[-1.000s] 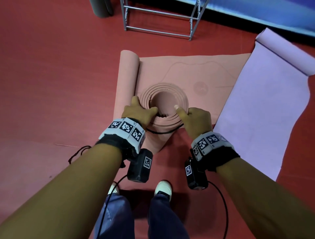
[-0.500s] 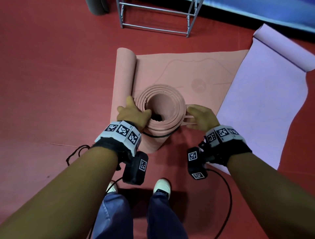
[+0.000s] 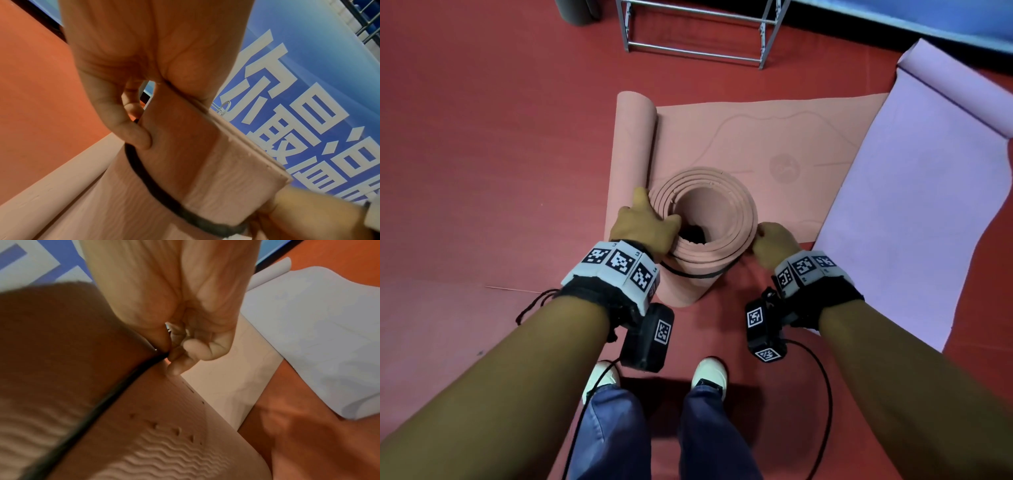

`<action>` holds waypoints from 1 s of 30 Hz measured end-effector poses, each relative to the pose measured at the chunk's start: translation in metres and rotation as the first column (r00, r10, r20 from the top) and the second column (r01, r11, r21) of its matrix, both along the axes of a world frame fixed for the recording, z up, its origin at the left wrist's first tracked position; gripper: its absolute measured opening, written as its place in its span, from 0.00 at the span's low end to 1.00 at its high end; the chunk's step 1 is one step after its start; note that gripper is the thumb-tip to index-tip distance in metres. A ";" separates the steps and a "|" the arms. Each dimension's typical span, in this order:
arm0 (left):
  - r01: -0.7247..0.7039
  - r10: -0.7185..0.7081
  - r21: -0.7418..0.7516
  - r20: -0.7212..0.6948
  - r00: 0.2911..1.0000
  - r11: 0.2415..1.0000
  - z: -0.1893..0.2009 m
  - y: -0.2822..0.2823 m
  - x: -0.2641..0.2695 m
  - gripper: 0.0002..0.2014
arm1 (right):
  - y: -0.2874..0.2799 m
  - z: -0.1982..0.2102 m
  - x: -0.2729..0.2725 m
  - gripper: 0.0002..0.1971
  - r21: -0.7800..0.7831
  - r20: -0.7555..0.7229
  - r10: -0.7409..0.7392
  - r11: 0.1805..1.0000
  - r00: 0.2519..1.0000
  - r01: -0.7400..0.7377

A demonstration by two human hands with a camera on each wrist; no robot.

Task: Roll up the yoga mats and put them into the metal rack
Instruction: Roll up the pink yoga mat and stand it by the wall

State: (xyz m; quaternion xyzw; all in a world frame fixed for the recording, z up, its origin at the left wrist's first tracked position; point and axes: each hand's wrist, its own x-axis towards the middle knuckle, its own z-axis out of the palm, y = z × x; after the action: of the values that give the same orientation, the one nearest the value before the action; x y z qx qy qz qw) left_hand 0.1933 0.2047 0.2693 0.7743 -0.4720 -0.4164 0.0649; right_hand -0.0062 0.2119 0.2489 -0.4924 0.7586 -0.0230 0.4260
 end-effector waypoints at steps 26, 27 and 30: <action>-0.356 0.418 0.219 -0.496 0.761 0.908 -0.001 0.011 0.011 0.11 | -0.004 0.020 -0.002 0.30 0.065 0.476 -0.186 0.982 0.859 0.177; -0.331 0.396 0.218 -0.472 0.788 0.918 -0.007 0.012 0.014 0.08 | -0.003 0.011 -0.004 0.33 0.064 0.489 -0.190 0.981 0.851 0.182; -0.290 0.357 0.210 -0.469 0.808 0.934 -0.024 0.016 0.020 0.11 | 0.001 0.022 0.005 0.28 0.070 0.508 -0.246 0.967 0.825 0.245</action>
State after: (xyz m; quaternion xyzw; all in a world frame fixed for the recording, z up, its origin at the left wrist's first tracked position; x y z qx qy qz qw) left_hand 0.2129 0.2203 0.2451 0.7113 -0.2722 -0.6147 0.2050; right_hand -0.0010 0.2132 0.2713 -0.3664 0.6748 -0.2070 0.6063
